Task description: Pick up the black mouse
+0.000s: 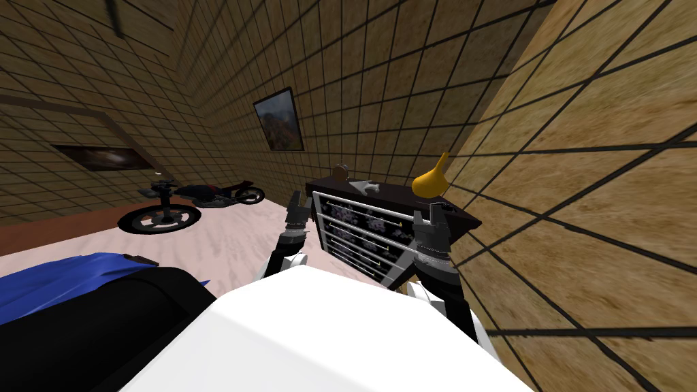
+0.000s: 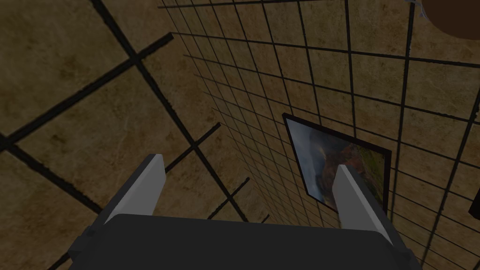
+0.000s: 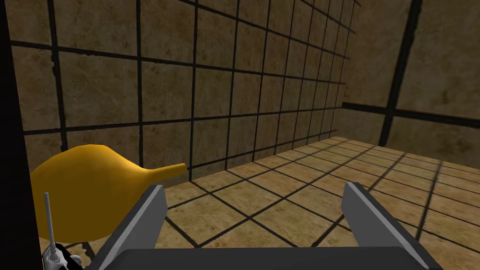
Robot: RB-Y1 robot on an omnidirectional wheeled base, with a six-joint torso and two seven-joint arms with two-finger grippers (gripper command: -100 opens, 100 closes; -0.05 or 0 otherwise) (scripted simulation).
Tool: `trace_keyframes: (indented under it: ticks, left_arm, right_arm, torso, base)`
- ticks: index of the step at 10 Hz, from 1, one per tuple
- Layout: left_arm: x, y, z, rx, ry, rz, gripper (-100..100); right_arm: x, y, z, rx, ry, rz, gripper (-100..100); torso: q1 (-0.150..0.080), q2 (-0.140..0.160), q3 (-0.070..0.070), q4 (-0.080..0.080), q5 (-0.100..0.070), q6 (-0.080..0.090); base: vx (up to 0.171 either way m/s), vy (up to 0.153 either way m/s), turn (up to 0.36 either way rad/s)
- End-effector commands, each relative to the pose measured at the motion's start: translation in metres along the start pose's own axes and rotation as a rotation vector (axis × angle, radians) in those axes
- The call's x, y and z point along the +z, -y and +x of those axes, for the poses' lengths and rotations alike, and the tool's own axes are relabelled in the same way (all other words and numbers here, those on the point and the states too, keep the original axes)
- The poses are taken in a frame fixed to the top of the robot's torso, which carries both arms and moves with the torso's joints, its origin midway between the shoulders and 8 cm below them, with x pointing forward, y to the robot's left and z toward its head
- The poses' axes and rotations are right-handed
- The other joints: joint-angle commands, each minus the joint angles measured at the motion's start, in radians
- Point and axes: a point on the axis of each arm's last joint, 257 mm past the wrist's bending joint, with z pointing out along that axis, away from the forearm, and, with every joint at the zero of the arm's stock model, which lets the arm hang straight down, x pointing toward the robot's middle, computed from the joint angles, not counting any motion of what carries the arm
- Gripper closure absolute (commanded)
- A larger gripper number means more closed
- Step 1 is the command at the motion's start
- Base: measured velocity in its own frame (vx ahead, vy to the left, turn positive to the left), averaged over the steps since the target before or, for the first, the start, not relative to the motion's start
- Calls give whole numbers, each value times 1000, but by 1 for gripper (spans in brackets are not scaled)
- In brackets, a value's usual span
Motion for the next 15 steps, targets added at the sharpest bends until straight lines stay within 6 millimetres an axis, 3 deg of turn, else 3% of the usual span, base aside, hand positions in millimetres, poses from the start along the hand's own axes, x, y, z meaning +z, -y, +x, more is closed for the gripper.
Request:
trace_keyframes:
  ticks: [1,15]
  left_arm:
    - [0,0,0,0,0,0,0]
    - [0,0,0,0,0,0,0]
  right_arm:
    - [-4,4,1,-52,-42,-1,-100]
    - [-56,59,-16,-563,-494,-5,-100]
  torso:
    - [0,0,0,0,0,0]
    - [2,1,1,0,0,0]
  base:
    - [-13,25,-13]
    - [-22,45,-15]
